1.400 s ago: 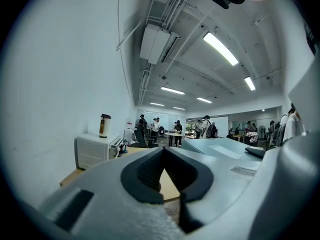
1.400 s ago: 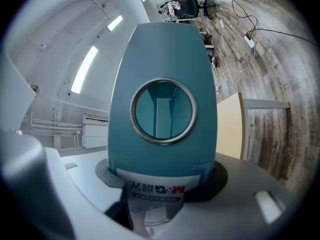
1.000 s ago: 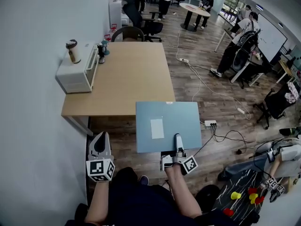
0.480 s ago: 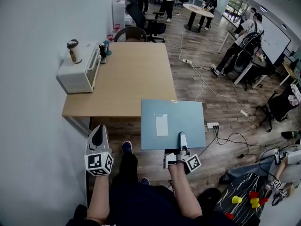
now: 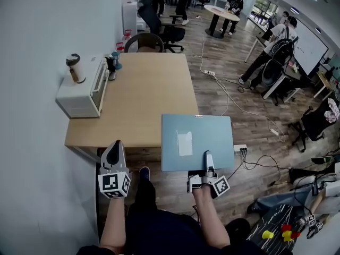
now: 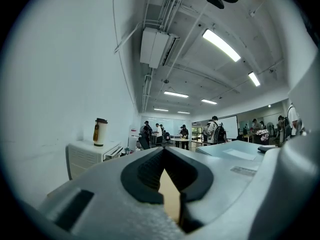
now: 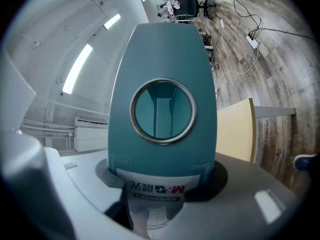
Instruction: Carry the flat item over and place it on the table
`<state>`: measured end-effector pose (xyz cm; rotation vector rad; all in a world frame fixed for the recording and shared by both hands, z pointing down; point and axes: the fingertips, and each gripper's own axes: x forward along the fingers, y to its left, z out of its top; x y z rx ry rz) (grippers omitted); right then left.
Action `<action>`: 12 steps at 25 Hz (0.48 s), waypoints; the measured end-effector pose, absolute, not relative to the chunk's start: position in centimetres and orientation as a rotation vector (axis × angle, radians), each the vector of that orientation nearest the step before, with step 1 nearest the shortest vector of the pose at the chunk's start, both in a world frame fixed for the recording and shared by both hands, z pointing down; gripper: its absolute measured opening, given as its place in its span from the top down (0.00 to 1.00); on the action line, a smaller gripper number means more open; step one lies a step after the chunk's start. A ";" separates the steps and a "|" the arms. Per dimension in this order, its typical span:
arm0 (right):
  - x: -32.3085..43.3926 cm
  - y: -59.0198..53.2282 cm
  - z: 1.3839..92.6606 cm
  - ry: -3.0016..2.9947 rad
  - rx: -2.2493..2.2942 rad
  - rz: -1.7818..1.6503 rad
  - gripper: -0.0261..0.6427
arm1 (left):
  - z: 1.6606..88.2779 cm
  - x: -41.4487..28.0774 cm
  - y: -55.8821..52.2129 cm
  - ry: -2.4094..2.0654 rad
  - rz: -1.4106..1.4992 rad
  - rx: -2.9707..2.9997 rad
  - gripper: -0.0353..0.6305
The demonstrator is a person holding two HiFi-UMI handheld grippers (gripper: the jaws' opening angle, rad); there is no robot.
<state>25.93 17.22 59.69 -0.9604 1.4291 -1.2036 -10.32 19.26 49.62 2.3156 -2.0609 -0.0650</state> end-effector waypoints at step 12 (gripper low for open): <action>19.7 2.4 60.5 1.436 -0.988 -1.247 0.54 | 50.4 -16.1 3.7 -2.031 -0.044 2.286 0.95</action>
